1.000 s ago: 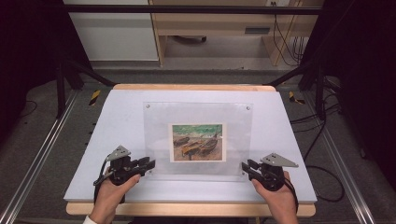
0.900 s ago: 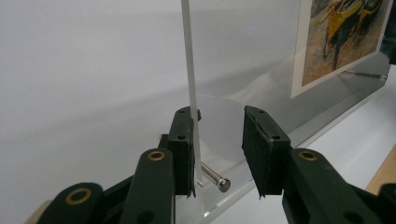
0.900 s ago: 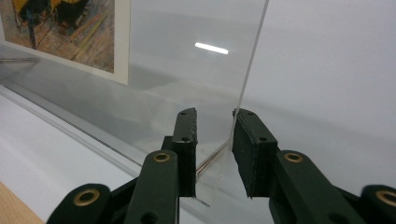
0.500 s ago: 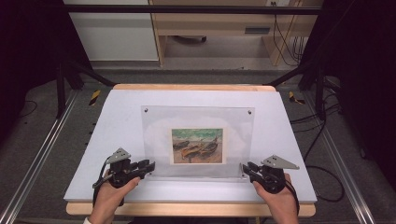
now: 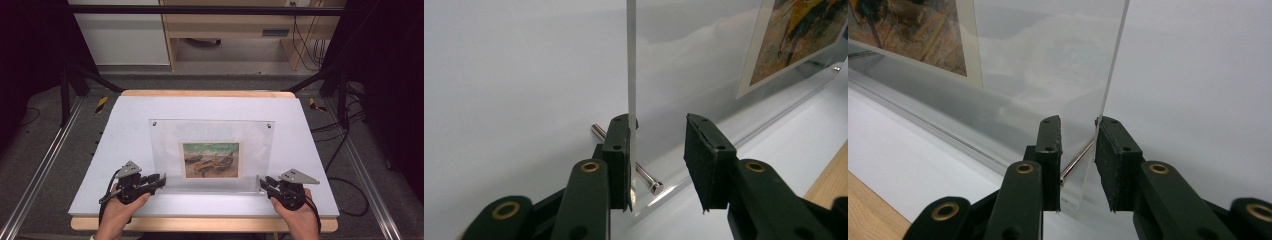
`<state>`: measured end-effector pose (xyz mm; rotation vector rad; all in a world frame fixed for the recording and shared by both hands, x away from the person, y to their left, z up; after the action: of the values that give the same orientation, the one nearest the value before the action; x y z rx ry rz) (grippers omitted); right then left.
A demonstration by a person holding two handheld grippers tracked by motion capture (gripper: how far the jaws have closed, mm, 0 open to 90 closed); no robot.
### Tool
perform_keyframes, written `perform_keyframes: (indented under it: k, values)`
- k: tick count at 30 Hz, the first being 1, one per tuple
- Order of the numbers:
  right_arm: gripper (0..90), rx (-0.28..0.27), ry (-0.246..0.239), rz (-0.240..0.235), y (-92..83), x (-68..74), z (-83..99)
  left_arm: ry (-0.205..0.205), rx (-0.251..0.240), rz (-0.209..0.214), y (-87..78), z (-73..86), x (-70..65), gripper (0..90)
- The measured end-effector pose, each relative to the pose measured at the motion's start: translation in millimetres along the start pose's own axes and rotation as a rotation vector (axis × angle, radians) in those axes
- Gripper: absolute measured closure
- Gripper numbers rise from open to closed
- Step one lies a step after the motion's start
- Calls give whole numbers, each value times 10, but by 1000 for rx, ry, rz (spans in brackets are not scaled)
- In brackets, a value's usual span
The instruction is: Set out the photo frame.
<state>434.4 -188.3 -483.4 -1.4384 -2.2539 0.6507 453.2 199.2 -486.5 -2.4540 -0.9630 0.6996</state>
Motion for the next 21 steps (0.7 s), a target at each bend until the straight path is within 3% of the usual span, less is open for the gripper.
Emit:
perform_keyframes:
  k: [11, 21]
  values:
    - [717, 26, -6, -1, -26, 33, 67, 16, 22, -3, -2, 71, -29, 612]
    - [712, 36, -40, 6, -34, 45, 105, 34, 41, -12, -5, 112, -48, 602]
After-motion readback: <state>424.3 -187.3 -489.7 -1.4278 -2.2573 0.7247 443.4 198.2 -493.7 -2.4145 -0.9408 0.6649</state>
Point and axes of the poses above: each handheld gripper's, and its own axes: y roughly forward along the jaws, z roughly out of its underside, x roughly to its left, the point moved 6 cm from there along y, roughly forward along the jaws, and after that the axes turned 5 degrees about z, right-handed, at the moved point
